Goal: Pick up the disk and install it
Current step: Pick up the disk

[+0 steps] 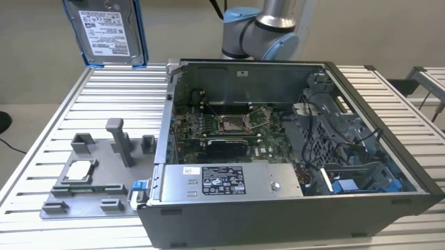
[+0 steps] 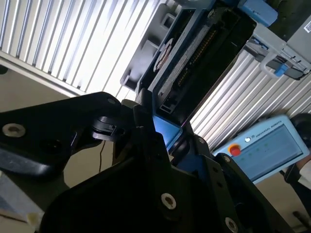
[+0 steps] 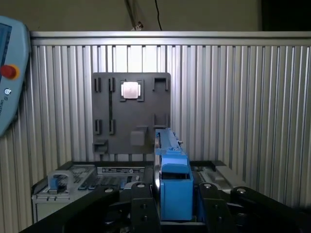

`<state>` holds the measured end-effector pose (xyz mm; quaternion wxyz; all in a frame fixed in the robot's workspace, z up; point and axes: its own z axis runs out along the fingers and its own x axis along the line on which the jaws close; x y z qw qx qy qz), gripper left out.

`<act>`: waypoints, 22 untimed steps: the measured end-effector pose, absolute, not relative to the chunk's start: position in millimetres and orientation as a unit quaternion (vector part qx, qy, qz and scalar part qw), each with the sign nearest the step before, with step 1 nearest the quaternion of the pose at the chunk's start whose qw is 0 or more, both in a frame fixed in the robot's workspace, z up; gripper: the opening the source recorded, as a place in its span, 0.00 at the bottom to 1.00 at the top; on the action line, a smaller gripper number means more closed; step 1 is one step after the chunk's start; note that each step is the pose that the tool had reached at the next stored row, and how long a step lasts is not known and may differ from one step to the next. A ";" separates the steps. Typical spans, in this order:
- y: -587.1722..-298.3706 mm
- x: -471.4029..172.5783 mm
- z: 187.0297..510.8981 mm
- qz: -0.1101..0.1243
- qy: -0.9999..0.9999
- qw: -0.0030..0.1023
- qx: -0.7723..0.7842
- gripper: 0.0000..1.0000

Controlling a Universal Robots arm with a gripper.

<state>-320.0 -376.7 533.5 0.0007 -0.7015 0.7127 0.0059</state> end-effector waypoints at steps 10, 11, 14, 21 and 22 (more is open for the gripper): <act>-376.7 -289.0 533.0 0.006 0.713 0.000 -0.702 0.00; -376.7 -286.1 533.0 0.006 0.713 0.000 -0.702 0.00; -376.7 -277.8 532.9 0.007 0.713 0.000 -0.701 0.00; -376.7 -262.4 532.8 0.007 0.713 0.000 -0.702 0.00; -376.7 -260.5 532.8 0.007 0.713 0.000 -0.702 0.00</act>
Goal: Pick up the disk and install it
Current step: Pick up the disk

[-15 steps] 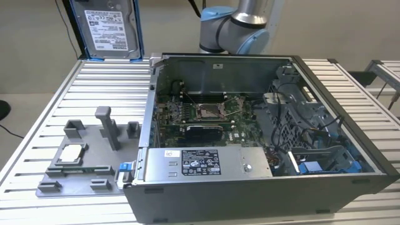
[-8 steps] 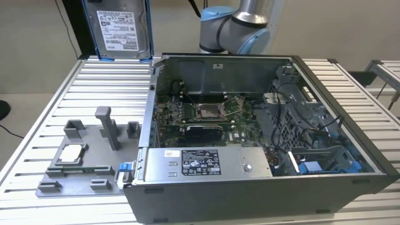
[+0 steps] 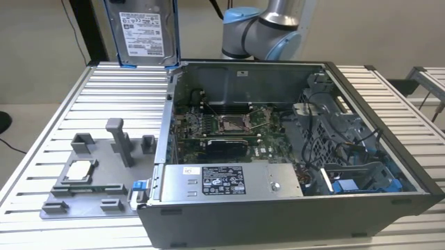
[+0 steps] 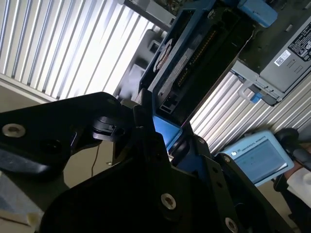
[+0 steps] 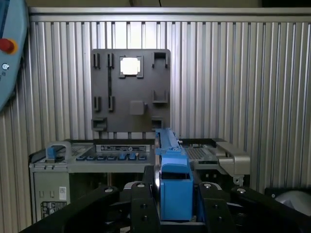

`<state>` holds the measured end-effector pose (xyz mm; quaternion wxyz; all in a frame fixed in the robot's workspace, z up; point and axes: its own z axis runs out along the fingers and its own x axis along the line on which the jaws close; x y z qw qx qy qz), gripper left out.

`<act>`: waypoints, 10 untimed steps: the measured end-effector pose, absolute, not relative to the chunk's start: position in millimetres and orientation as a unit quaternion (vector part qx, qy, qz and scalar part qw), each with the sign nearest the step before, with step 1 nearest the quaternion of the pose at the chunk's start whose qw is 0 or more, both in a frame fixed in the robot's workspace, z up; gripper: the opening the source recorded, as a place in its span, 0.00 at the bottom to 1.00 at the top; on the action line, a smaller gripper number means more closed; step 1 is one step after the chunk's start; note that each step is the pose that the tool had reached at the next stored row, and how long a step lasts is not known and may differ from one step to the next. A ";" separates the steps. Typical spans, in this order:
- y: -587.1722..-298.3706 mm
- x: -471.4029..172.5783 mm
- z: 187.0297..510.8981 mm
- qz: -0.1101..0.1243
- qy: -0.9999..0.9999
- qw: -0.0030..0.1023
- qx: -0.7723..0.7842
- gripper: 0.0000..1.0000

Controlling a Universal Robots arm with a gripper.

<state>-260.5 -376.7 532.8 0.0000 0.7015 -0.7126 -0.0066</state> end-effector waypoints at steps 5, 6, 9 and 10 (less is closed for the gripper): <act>-376.7 -253.2 532.8 -0.007 -0.713 0.000 0.701 0.00; -376.7 -252.6 532.7 -0.007 -0.713 0.000 0.701 0.00; -376.7 -252.4 532.8 -0.007 -0.713 0.000 0.701 0.00; -376.7 -252.2 532.8 -0.007 -0.713 0.000 0.702 0.00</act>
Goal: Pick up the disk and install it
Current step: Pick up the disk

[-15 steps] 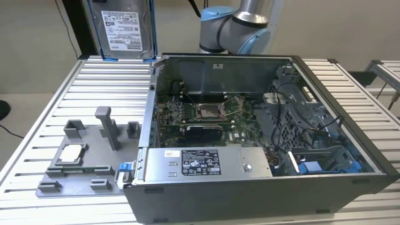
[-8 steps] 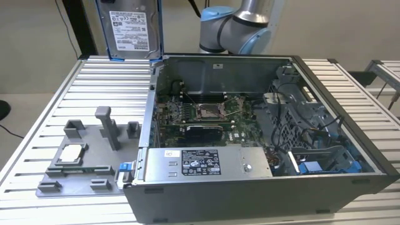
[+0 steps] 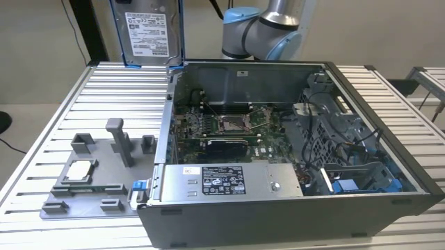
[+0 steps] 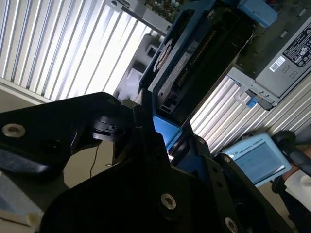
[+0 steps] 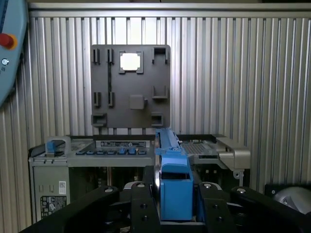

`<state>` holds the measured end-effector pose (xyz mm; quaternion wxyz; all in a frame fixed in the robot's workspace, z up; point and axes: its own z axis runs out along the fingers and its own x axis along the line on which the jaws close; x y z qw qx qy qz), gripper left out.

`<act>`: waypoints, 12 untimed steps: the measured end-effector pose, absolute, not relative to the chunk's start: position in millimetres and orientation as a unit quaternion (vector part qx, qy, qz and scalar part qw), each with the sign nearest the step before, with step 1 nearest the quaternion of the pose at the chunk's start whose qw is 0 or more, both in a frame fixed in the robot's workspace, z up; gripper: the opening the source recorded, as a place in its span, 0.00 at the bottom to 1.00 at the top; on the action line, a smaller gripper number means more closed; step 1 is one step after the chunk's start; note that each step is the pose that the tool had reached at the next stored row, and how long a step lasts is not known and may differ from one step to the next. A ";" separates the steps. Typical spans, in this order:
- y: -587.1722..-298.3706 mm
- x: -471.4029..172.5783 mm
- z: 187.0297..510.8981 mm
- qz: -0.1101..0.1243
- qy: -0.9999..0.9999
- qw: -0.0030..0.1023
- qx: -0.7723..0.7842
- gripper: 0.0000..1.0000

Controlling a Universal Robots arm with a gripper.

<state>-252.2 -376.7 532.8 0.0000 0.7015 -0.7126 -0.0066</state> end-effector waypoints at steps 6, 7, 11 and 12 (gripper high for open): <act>-377.2 -251.6 532.5 -0.007 -0.713 0.000 0.702 0.00; -377.4 -251.3 532.4 -0.007 -0.713 0.000 0.702 0.00; -379.3 -248.8 531.9 -0.007 -0.713 0.000 0.702 0.00; -379.8 -248.0 531.8 -0.007 -0.713 0.000 0.701 0.00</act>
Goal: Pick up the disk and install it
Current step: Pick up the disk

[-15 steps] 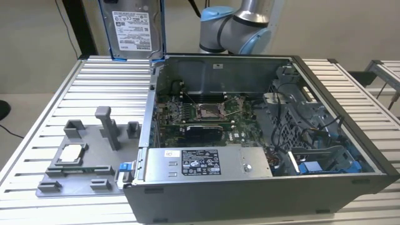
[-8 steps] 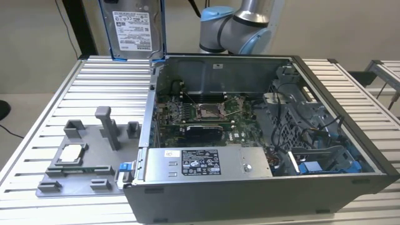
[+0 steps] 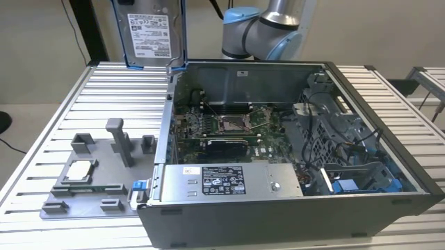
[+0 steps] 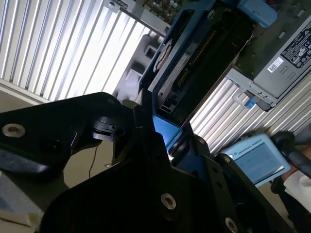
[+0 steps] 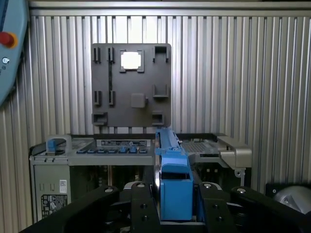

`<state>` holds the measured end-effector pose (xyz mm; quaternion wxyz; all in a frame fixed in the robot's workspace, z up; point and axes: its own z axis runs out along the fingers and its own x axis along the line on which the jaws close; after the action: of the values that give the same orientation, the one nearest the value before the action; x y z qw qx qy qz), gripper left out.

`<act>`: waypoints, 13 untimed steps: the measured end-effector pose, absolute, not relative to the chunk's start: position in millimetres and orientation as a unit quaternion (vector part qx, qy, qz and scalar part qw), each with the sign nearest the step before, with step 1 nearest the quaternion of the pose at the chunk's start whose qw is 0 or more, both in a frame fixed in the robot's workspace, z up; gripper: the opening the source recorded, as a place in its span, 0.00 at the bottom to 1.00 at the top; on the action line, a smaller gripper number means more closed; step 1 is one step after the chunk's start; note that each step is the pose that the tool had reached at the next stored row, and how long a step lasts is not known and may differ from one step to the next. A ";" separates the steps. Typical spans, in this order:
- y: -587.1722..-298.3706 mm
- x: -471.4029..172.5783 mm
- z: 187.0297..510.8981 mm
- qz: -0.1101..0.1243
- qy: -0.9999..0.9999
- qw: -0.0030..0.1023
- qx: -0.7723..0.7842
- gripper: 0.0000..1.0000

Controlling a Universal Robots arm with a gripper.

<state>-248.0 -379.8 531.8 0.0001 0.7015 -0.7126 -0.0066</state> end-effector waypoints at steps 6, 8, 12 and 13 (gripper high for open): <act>-383.1 -242.8 531.2 -0.007 -0.713 0.000 0.702 0.00; -383.8 -240.7 531.1 -0.007 -0.713 0.000 0.701 0.00; -385.0 -236.3 530.6 -0.007 -0.713 0.000 0.701 0.00; -385.4 -235.1 530.5 -0.007 -0.713 0.000 0.702 0.00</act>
<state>-235.1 -385.4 530.5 0.0000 0.7015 -0.7126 -0.0066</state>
